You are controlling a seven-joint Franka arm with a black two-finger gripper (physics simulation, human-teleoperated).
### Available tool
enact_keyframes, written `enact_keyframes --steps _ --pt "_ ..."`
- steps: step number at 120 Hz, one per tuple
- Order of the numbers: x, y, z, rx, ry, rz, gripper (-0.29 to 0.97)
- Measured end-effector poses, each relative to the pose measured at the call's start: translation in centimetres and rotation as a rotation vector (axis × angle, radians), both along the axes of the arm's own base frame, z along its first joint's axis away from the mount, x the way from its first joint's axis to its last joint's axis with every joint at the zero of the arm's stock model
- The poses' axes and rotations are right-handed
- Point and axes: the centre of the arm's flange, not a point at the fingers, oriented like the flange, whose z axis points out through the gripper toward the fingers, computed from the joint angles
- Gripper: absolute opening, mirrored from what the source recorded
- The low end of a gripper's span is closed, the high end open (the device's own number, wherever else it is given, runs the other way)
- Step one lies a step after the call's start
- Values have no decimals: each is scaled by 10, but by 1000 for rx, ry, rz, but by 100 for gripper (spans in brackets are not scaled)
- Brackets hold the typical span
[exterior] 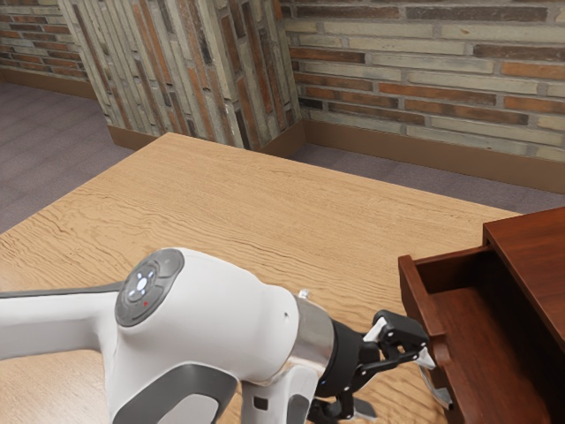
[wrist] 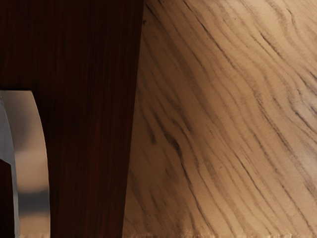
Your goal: Pull the drawer handle with one arm to open the drawer
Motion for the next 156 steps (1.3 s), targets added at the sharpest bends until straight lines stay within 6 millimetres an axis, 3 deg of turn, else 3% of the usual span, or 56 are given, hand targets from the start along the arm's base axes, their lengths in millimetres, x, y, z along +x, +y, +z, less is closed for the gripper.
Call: enact_keyframes --steps 110,156 --pt "-56 31 3 0 -24 22 62" --pt "-72 38 7 -4 -33 21 66"
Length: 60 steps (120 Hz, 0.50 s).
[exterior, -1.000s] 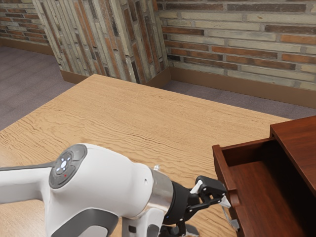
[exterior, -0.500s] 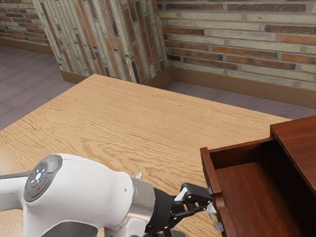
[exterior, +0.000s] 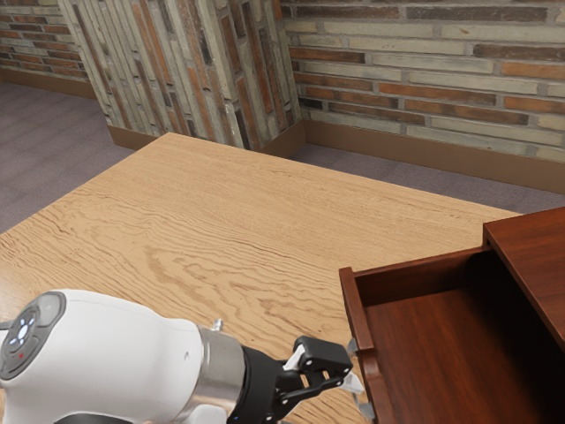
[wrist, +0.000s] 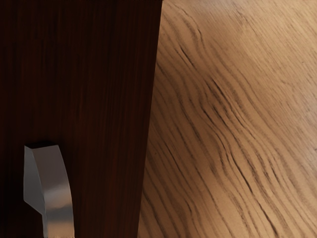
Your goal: Pull the drawer handle with one arm to open the drawer
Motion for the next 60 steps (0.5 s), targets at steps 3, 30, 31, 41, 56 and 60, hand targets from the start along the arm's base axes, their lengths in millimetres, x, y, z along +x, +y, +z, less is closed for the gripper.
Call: enact_keyframes --steps 3,30,31,41,56,60 --pt "0 0 1 -1 -2 0 66" --pt "-1 -1 28 -27 -46 1 67" --pt "-1 -2 30 -29 -48 1 67" --pt "-1 -4 64 -52 -63 22 67" --pt "15 0 143 -51 -20 147 67" --pt "16 -3 161 -46 18 189 68"
